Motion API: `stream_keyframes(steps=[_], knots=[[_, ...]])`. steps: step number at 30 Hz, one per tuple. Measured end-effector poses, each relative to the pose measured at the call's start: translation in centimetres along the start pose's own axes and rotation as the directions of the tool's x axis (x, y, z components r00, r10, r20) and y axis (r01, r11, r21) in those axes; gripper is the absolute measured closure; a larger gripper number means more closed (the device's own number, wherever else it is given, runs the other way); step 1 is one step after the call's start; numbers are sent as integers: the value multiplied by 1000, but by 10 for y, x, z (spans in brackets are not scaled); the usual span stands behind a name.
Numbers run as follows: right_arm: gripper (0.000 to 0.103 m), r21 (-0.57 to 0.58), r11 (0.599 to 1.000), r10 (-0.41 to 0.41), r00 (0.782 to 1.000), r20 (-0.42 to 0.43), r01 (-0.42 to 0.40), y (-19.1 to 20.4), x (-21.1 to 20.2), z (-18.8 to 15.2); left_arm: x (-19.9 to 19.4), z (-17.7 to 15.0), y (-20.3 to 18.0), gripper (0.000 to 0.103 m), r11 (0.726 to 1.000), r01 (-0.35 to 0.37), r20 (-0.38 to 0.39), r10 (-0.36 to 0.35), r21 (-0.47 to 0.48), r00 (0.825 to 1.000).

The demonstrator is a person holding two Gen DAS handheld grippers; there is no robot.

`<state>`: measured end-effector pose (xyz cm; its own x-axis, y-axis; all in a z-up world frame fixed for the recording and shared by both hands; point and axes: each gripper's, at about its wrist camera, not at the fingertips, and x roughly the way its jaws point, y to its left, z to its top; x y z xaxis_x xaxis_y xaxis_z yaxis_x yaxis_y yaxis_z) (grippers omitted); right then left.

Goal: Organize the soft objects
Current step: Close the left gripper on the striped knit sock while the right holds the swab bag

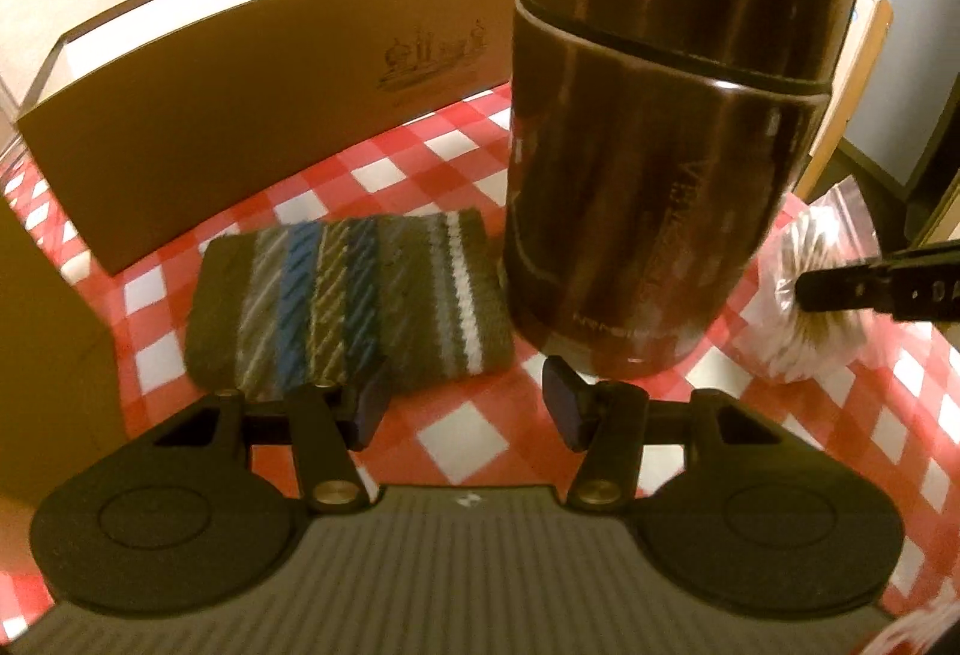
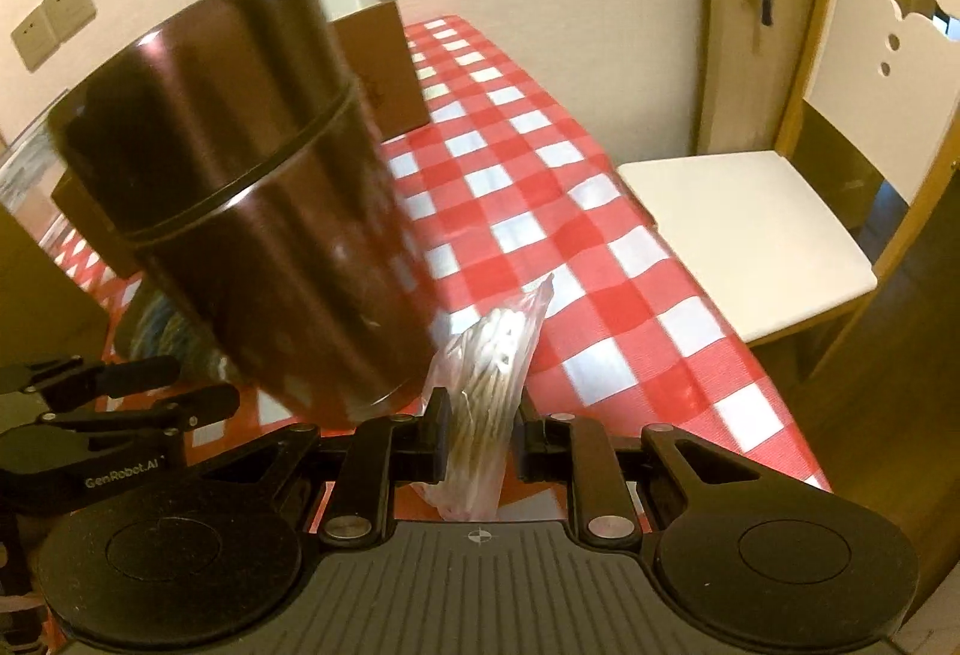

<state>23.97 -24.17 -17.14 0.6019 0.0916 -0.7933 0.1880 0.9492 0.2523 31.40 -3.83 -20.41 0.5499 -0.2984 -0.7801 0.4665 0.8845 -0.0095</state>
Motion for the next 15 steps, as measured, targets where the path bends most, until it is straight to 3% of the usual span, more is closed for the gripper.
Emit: stream_keyframes(steps=[6, 11, 15], knots=[[83, 28, 1000, -5, 1000, -13, 6, -11, 2, 2, 19, 5, -6, 56, 999, -29, 3, 29, 44, 1000], [83, 39, 999, 3, 1000, -17, -3, -15, 1, 1, 26, 3, -4, 88, 996, -52, 15, 51, 69, 999], [83, 40, 999, 10, 1000, -18, -9, -17, 3, 3, 21, 2, 8, 91, 999, -41, 26, 40, 31, 999]])
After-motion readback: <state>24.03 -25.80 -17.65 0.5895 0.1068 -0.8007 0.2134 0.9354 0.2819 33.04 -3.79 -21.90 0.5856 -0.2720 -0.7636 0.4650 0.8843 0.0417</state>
